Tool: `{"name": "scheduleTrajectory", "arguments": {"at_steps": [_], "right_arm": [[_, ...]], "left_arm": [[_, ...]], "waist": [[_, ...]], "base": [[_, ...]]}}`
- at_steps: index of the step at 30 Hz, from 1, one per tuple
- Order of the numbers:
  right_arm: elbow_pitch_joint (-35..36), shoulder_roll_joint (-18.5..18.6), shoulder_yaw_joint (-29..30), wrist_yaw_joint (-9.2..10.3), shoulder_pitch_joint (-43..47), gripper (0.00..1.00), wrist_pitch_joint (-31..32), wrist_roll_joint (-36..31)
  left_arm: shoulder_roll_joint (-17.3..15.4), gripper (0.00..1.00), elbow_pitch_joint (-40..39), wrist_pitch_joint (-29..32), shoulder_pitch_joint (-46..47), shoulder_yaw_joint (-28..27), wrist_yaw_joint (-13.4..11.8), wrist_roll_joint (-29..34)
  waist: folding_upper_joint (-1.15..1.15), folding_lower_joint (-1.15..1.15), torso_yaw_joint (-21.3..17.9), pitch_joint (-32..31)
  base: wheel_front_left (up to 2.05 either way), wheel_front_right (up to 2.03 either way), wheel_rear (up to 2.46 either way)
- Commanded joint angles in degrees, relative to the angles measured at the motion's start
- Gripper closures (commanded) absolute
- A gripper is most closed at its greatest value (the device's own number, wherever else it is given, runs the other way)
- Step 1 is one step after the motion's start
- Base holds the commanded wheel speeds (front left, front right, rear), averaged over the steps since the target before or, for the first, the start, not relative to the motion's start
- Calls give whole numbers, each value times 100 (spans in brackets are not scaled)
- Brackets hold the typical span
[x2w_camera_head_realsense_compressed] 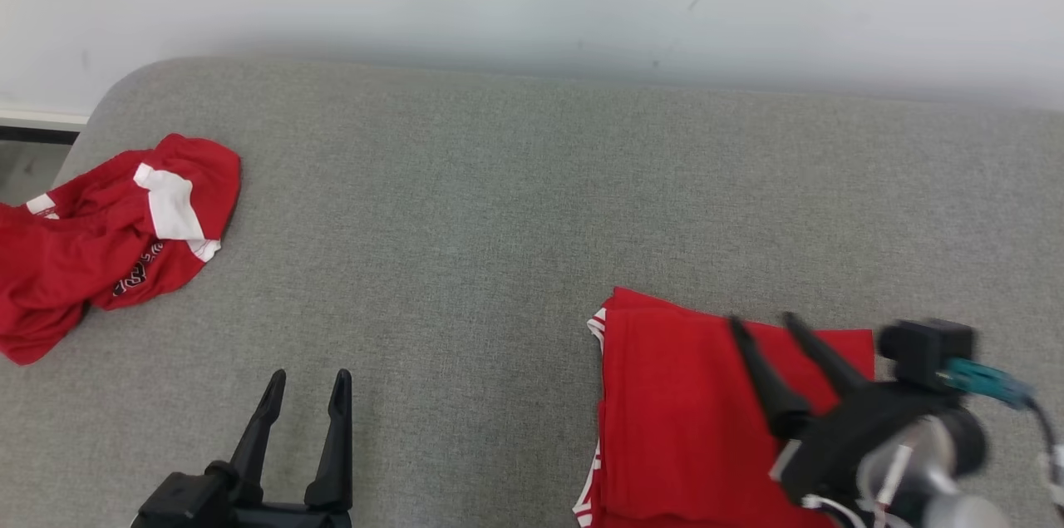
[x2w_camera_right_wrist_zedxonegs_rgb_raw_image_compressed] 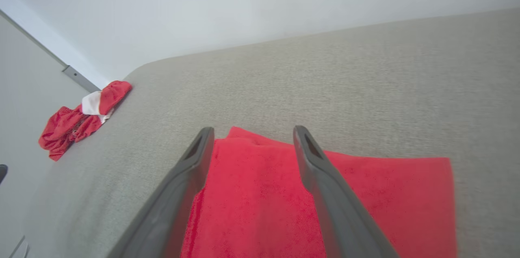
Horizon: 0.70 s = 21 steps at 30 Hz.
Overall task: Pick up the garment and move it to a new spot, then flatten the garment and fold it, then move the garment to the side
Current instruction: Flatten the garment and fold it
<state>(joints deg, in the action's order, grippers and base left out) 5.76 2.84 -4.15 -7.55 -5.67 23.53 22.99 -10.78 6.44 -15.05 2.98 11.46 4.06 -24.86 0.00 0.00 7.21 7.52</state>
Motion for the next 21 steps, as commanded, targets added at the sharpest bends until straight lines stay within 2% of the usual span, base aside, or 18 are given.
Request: {"name": "scheduleTrajectory", "arguments": {"at_steps": [1, 4, 7, 12, 17, 21], "right_arm": [[147, 5, 292, 10, 218, 0, 58, -159], [412, 4, 885, 10, 464, 0, 65, -586], [500, 3, 1372, 10, 710, 0, -219, -987], [155, 4, 1921, 10, 879, 0, -1391, -1111], [-491, -1, 1843, 10, 942, 0, -2621, -1290], [-973, 13, 1540, 10, 951, 0, -2931, -1472]], "left_arm": [[12, 0, -30, -19, -99, -19, 18, -10], [41, 0, -62, -18, -155, -45, 26, 8], [64, 0, -50, -19, -177, -57, 35, 44], [87, 0, -68, -19, -155, -111, -13, 244], [231, 0, -144, -19, -264, -375, -43, 398], [317, 0, -21, -19, -419, -560, -10, 529]], "waist": [[0, 0, -3, -31], [0, 0, -21, -50], [0, 0, -52, -81], [0, 0, -134, -157], [0, 0, -282, -349], [0, 0, -396, -621]], "base": [[0, 0, 0], [0, 0, 0], [0, 0, 0], [0, 0, 0], [0, 0, 0], [0, 0, 0]]}}
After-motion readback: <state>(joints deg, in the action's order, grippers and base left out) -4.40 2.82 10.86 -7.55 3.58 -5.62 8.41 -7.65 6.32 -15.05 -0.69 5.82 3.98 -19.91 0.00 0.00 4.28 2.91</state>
